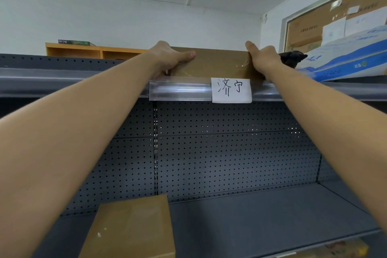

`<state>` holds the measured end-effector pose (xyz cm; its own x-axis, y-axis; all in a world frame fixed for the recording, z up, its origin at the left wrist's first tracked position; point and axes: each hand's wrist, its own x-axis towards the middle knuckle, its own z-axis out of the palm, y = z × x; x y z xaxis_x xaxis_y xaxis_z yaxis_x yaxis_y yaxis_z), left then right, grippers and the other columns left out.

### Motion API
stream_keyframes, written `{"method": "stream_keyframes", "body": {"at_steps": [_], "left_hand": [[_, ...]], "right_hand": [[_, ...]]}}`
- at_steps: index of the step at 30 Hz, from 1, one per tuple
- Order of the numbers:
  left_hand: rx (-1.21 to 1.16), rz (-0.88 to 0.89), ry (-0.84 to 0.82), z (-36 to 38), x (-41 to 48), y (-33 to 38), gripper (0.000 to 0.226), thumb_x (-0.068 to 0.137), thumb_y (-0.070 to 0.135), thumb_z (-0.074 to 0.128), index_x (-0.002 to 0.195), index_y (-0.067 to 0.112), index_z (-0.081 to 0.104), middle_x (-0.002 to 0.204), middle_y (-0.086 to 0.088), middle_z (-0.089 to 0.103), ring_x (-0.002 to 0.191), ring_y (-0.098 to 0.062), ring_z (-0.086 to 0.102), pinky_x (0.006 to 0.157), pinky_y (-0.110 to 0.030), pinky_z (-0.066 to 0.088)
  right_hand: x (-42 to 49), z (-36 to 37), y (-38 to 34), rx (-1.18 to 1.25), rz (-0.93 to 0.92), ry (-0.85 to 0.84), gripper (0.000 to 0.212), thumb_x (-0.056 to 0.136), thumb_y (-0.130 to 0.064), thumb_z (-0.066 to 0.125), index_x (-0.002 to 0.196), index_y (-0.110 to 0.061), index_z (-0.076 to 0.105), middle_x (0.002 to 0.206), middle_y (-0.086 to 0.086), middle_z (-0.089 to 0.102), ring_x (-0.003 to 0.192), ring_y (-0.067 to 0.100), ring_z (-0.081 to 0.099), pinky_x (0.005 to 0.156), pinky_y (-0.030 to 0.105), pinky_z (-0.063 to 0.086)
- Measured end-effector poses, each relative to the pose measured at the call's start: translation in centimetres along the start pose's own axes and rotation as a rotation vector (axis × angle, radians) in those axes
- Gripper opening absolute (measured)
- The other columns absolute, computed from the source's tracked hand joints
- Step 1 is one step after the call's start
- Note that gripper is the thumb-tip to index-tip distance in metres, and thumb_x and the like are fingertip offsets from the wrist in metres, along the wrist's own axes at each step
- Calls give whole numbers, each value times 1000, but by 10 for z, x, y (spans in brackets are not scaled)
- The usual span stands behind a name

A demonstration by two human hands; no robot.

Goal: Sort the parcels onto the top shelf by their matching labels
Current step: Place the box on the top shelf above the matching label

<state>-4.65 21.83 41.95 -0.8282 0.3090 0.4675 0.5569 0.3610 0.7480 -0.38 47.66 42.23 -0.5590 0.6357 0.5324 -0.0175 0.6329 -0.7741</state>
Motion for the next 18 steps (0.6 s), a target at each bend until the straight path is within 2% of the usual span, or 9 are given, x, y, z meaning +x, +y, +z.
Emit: {"method": "stream_keyframes", "body": {"at_steps": [4,5,7,8,10,12,13,15,18], "left_hand": [[101,33,85,2,1,0,52,76,59,72,76,13,47,80,-3,58,81,-20,60,84,-37,54],[145,37,106,3,-1,2,53,77,60,70,74,14,45,78,-2,56,79,-20,59,76,-35,53],[255,57,160,5,-3,3,53,82,61,65,71,14,41,73,-2,52,70,-18,51,57,-27,40],[292,78,183,6,-3,2,53,83,60,64,71,13,42,75,-3,54,71,-18,50,54,-26,35],[320,152,248,7,-6,1,51,87,54,61,89,4,54,100,-11,63,81,-22,51,60,-27,37],[288,248,341,5,-13,-1,59,92,47,56,127,-1,53,128,-16,60,104,-28,58,79,-30,42],[278,306,393,3,-20,-3,60,93,44,53,136,2,50,134,-15,58,115,-28,57,87,-30,43],[278,436,475,0,-38,-11,51,95,38,49,135,7,53,132,-8,61,121,-21,55,90,-22,36],[280,579,516,-5,-72,-35,37,95,30,48,123,9,62,120,-3,66,106,-8,54,81,-2,29]], "right_hand": [[-3,6,0,-91,-91,91,69,102,-59,36,132,1,52,133,22,60,108,34,59,78,35,37],[-4,7,1,-102,-109,102,69,101,-60,35,128,0,54,128,22,63,100,32,58,77,35,38],[-8,9,0,-124,-137,120,76,98,-69,29,117,-2,59,117,21,66,89,29,56,74,36,39],[-11,9,0,-152,-151,130,82,93,-76,24,113,-5,61,112,19,67,88,29,57,74,37,42],[-23,10,-4,-237,-212,170,87,88,-83,19,115,-11,61,114,18,63,98,33,58,84,44,48],[-42,11,-12,-332,-331,213,71,97,-68,30,128,-12,59,132,18,56,120,36,53,98,48,42],[-54,11,-17,-340,-401,231,62,99,-58,35,131,-12,59,138,17,54,126,36,50,101,47,40],[-83,13,-26,-307,-533,256,50,100,-48,40,129,-13,62,139,14,54,128,32,49,103,43,39],[-129,24,-27,-216,-669,194,41,98,-40,44,122,-14,65,134,9,59,125,25,52,104,38,41]]}}
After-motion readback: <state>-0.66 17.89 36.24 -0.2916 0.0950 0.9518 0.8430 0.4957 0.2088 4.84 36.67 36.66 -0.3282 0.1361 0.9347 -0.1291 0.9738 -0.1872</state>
